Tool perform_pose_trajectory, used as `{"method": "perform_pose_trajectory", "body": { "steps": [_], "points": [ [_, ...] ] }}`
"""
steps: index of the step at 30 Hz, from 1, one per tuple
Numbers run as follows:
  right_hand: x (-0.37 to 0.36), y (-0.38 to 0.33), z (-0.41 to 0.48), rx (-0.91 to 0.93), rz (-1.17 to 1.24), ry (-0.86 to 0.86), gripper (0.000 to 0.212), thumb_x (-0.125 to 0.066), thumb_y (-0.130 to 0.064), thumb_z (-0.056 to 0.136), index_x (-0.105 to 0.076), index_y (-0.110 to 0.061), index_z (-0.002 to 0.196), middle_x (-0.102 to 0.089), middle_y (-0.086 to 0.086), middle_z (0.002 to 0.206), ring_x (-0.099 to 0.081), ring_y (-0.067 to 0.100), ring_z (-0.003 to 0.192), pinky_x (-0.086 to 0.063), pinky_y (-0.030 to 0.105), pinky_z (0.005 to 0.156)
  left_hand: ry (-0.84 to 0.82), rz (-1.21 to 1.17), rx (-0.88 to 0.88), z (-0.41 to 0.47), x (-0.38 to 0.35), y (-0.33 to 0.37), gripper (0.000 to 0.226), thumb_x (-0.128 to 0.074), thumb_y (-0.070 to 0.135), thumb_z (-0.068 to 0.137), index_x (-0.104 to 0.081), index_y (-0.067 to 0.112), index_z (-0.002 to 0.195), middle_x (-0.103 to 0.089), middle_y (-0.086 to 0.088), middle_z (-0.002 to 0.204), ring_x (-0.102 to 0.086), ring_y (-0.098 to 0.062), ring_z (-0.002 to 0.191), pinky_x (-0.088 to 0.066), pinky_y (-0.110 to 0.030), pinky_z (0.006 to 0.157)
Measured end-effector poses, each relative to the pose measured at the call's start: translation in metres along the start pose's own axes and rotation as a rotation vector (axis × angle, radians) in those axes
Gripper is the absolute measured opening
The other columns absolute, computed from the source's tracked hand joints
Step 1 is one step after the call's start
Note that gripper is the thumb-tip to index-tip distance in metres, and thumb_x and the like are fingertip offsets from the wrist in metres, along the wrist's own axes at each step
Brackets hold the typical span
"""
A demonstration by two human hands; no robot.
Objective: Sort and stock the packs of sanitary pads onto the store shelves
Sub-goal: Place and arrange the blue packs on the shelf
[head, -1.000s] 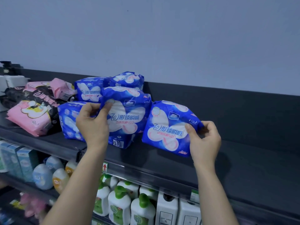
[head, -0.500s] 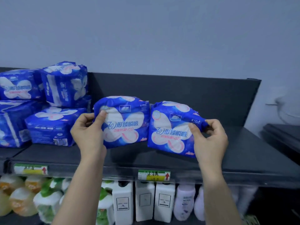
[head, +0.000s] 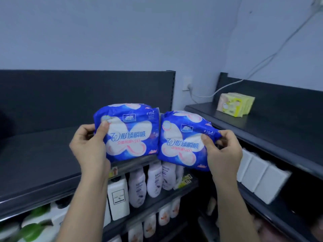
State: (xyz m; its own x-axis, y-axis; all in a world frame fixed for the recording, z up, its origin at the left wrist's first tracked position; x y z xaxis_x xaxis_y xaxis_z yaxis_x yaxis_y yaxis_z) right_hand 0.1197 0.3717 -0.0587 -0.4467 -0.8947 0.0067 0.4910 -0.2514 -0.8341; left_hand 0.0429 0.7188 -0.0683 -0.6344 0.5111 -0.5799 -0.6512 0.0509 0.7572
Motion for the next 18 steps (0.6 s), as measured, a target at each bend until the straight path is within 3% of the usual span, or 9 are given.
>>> {"method": "perform_pose_trajectory", "body": {
  "steps": [6, 13, 18],
  "points": [
    [0.103, 0.005, -0.01, -0.071, -0.144, 0.138, 0.022, -0.076, -0.017, 0.08, -0.055, -0.02, 0.078, -0.063, 0.005, 0.087, -0.053, 0.016, 0.076, -0.043, 0.028, 0.069, -0.174, -0.055, 0.128, -0.061, -0.052, -0.02, 0.03, -0.072, 0.007, 0.084, -0.053, 0.019, 0.064, -0.053, 0.019, 0.048, -0.048, 0.001, 0.053, -0.044, -0.015, 0.055],
    [0.228, 0.007, -0.007, -0.07, -0.295, 0.304, 0.027, -0.079, -0.019, 0.076, -0.052, -0.023, 0.073, -0.063, 0.008, 0.082, -0.055, 0.021, 0.073, -0.046, 0.035, 0.07, -0.339, -0.112, 0.292, -0.154, -0.12, -0.04, 0.03, -0.072, 0.007, 0.084, -0.052, 0.019, 0.064, -0.054, 0.009, 0.059, -0.049, -0.003, 0.056, -0.045, -0.017, 0.056],
    [0.318, 0.004, 0.004, -0.058, -0.374, 0.415, 0.03, -0.079, -0.018, 0.076, -0.05, -0.025, 0.071, -0.064, 0.01, 0.084, -0.056, 0.024, 0.074, -0.047, 0.039, 0.072, -0.436, -0.134, 0.371, -0.224, -0.174, -0.051, 0.033, -0.073, 0.007, 0.083, -0.052, 0.021, 0.061, -0.052, 0.002, 0.063, -0.049, -0.014, 0.067, -0.044, -0.032, 0.064]
  ]
}}
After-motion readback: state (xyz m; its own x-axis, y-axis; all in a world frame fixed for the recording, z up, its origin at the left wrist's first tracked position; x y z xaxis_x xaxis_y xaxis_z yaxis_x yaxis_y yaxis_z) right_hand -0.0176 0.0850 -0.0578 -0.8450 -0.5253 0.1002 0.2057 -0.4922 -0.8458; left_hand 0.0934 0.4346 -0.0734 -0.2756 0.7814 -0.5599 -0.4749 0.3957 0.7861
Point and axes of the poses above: each hand's wrist, its own z-axis towards the middle knuckle, its own x-axis out of the back of the hand, y = z × x, the point moved 8 cm from there along z, towards the middle knuckle
